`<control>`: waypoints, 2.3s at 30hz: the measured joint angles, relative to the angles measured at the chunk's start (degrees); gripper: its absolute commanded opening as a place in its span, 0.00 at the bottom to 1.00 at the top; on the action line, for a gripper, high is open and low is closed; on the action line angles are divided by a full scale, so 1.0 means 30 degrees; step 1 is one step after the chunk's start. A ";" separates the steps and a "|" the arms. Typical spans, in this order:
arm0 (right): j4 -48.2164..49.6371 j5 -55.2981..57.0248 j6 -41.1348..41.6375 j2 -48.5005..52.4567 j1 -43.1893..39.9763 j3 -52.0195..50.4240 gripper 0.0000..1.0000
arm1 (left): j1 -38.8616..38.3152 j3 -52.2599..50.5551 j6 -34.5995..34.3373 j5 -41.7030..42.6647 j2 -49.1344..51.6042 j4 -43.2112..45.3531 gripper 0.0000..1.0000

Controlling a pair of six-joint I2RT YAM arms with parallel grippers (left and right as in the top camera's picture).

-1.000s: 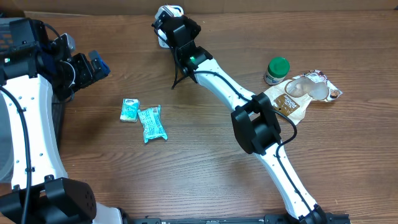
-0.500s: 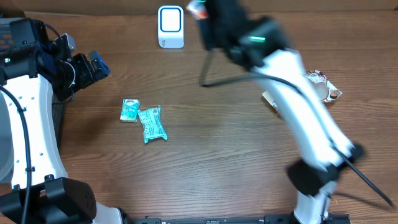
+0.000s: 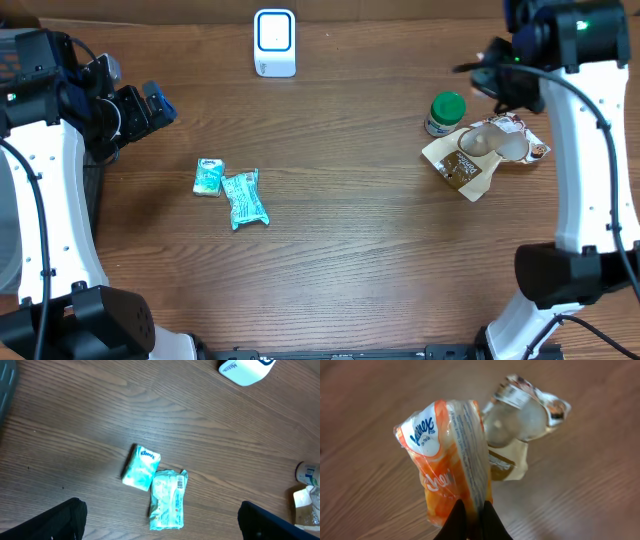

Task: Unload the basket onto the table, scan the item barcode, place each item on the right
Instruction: 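Carry the orange pack right and drop it near the jar, then move the right gripper over the teal wrapped pack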

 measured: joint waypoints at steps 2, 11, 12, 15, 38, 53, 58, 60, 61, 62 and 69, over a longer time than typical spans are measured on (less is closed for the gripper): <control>0.0597 -0.0131 0.0313 -0.0007 -0.0408 -0.1421 0.04 | 0.0000 0.0000 0.0000 -0.0007 0.0000 0.0000 1.00; 0.5326 -0.1647 0.1071 0.0087 -0.0590 -0.9289 0.07 | 0.0000 0.0000 0.0000 -0.0007 0.0000 0.0007 1.00; 0.5595 -0.1741 0.1166 0.0087 -0.0590 -0.9748 0.14 | 0.0000 0.0000 0.0000 0.0000 0.0000 -0.0007 1.00; 0.6703 -0.2018 0.1530 0.0087 -0.0597 -1.1293 0.38 | 0.0000 0.0000 0.0000 -0.0007 0.0007 -0.0007 1.00; 0.9063 -0.5734 -0.2135 -0.0102 0.2200 -0.8830 0.44 | 0.0000 0.0000 0.0000 -0.0007 0.0000 0.0000 1.00; 2.0385 -1.0105 -0.0648 -0.0131 0.9785 -1.5176 0.46 | 0.0000 0.0000 0.0000 -0.0007 0.0015 -0.0007 0.99; 2.4735 -1.0149 0.0816 -0.0131 1.1854 -1.7617 0.46 | 0.0000 0.0000 0.0000 0.0000 0.0015 0.0000 1.00; 2.5492 -0.9785 0.1545 -0.0117 1.2604 -1.8207 0.45 | 0.0000 0.0000 0.0000 0.0000 0.0015 0.0000 1.00; 2.5828 -0.9551 0.1800 -0.0087 1.2917 -1.8418 0.45 | 0.0000 0.0000 0.0000 -0.0007 0.0015 0.0000 1.00; 2.6002 -0.9406 0.2033 -0.0022 1.3158 -1.8549 0.45 | 0.0000 0.0000 0.0000 -0.0007 0.0015 -0.0007 0.99; 2.7197 -0.8808 0.2805 0.1814 1.3726 -1.8651 0.36 | 0.0000 0.0000 0.0000 -0.0007 0.0015 0.0000 0.99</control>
